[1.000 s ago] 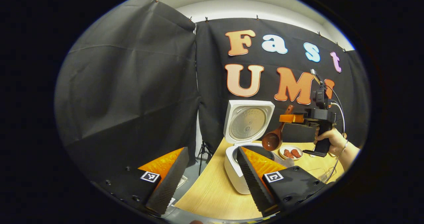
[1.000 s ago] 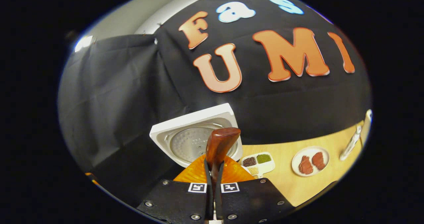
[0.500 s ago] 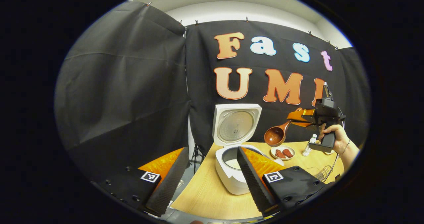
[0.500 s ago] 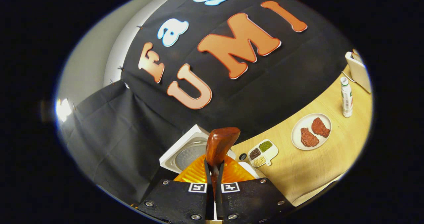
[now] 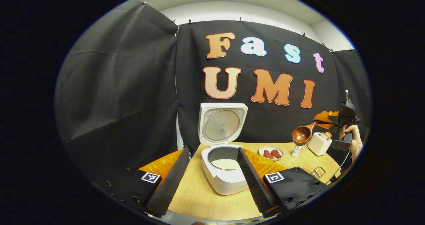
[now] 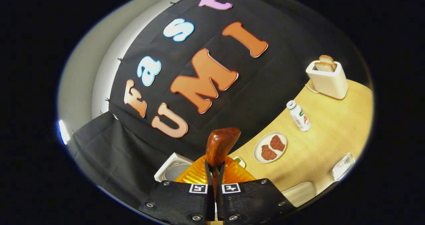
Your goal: Close the left gripper, press the button to open the rice cooker; take a wooden spoon from the chopstick holder with the right hand, scoop a spoonful of rice and pour it into the rice cooker, then put the wooden spoon back into the chopstick holder.
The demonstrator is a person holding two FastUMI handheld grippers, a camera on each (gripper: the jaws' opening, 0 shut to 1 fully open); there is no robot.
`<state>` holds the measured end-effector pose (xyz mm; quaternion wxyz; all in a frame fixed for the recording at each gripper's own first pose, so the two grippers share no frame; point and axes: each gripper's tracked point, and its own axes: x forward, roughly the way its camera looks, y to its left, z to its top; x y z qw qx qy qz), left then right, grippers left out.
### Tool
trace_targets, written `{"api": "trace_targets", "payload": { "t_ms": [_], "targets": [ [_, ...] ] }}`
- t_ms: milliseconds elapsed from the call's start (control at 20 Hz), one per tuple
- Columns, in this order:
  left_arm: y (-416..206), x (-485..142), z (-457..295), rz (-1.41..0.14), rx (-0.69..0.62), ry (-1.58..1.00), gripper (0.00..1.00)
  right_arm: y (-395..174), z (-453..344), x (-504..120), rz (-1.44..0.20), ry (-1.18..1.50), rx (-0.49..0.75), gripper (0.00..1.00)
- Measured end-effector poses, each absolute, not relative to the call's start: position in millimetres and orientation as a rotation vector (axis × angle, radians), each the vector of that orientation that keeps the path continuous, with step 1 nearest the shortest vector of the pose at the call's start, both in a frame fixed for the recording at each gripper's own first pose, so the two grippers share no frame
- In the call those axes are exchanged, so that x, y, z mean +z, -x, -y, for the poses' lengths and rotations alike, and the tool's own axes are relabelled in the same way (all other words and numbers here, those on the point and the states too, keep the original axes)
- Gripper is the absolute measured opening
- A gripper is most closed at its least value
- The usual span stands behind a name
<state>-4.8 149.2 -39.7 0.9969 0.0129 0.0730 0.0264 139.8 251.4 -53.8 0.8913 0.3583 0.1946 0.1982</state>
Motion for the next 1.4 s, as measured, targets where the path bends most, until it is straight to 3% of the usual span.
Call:
{"api": "trace_targets", "payload": {
  "t_ms": [350, 700, 1400],
  "targets": [
    [-0.5, -42.3, -122.7, -0.142, 0.014, -0.028, 0.99, -125.9, -126.3, -74.9, -0.344, -0.665, 0.218, 0.02],
    [-11.4, -45.3, -103.0, -0.151, -0.025, -0.029, 0.99, -113.5, -51.2, -107.5, -0.328, -0.592, 0.071, 0.01],
    [-13.7, -46.1, -90.3, -0.17, -0.01, -0.057, 0.99, -111.2, -31.9, -243.5, -0.452, -0.417, -0.029, 0.01]
  ]
}}
